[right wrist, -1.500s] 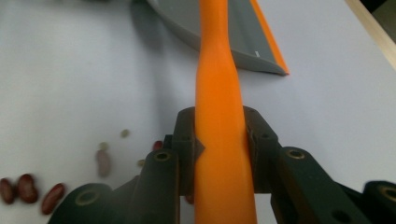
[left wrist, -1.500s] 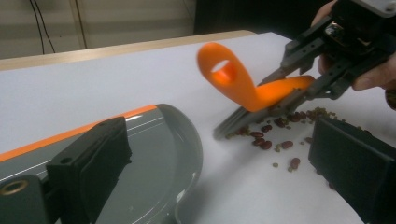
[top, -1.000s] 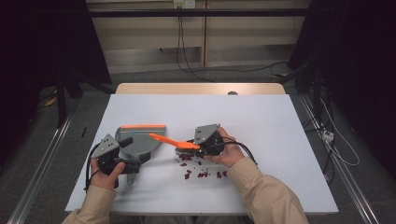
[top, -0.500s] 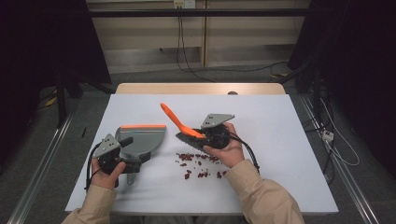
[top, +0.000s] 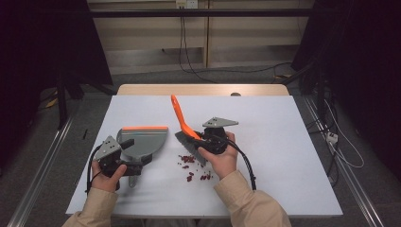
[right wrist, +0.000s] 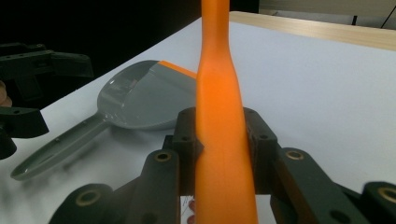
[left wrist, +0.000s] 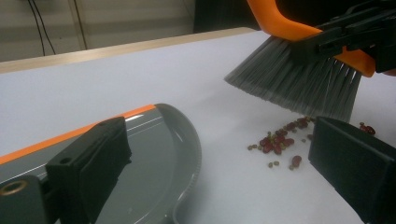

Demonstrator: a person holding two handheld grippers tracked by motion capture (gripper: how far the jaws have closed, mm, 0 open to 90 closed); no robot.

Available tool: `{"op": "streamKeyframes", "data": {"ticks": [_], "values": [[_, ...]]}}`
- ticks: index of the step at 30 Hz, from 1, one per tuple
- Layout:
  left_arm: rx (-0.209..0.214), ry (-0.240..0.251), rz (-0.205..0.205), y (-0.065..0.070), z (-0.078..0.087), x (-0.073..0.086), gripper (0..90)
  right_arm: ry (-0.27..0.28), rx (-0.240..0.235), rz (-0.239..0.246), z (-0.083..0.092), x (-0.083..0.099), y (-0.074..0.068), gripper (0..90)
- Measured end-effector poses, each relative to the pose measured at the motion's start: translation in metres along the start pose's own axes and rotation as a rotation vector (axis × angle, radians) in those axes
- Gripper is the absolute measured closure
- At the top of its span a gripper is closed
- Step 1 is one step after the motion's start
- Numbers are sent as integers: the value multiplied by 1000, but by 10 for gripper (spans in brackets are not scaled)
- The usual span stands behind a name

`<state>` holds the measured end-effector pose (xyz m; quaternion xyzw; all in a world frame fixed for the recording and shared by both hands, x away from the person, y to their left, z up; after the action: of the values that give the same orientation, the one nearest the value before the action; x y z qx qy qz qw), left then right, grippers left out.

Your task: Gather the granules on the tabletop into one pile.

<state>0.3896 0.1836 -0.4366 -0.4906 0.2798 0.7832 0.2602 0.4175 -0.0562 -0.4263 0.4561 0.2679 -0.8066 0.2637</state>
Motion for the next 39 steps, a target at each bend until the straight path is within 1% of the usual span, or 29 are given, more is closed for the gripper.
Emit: {"op": "streamKeyframes", "data": {"ticks": [2, 4, 7, 9, 14, 17, 19, 21, 23, 25, 26, 29, 30, 32, 34, 35, 39], "values": [[0, 1, 3, 0, 0, 0, 52, 2, -1, -20, -1, 0, -3, 712], [0, 0, -1, 0, 0, 0, 52, 5, -6, -29, -2, 0, -7, 712], [-3, -3, -2, 1, 0, 0, 51, 0, 1, -37, -7, 1, -12, 712], [0, 0, -2, 1, 0, 0, 52, 2, -5, -47, -9, 2, -14, 712], [1, -1, -2, 1, 0, 0, 52, -13, 4, -63, -15, 5, -19, 712], [-2, -1, -2, 1, 0, 0, 52, -12, 2, -71, -17, 6, -24, 712], [0, 0, -2, 0, 0, 0, 52, -7, -6, -86, -19, 7, -28, 712], [0, 1, -1, 1, 0, 0, 52, -11, -6, -90, -22, 9, -34, 712], [1, 4, -3, 1, 1, -1, 52, -11, -23, -128, -26, 13, -39, 712], [-1, 4, -5, 1, 1, -1, 52, -24, -25, -132, -31, 17, -44, 712], [-1, 3, -4, 0, 1, -1, 52, -33, -28, -143, -35, 20, -48, 712], [-2, 3, -3, 0, 1, -1, 52, -59, -39, -178, -41, 27, -52, 712], [-2, 5, -4, 0, 1, -1, 52, -70, -36, -183, -43, 30, -52, 712], [-3, 7, -1, -1, 1, -1, 52, -98, 3, -184, -45, 34, -46, 712], [-2, 6, -3, 0, 1, -1, 52, -115, 18, -213, -45, 35, -40, 712], [-2, 6, -3, 0, 1, -1, 51, -123, 29, -218, -44, 36, -37, 712], [-2, 8, -1, 0, 2, -1, 52, -135, 58, -249, -40, 40, -27, 709]]}}
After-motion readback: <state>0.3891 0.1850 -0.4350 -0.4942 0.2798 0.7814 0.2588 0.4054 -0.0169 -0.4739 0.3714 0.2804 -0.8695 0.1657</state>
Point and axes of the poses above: each handheld gripper's, and its own axes: z roughly backward along the jaws, x roughly out of its underside, y roughly to its right, the point moved 6 cm from there along -z, roughly forward along the jaws, and after that the axes turned 4 degrees about z, right-handed, at the moved point
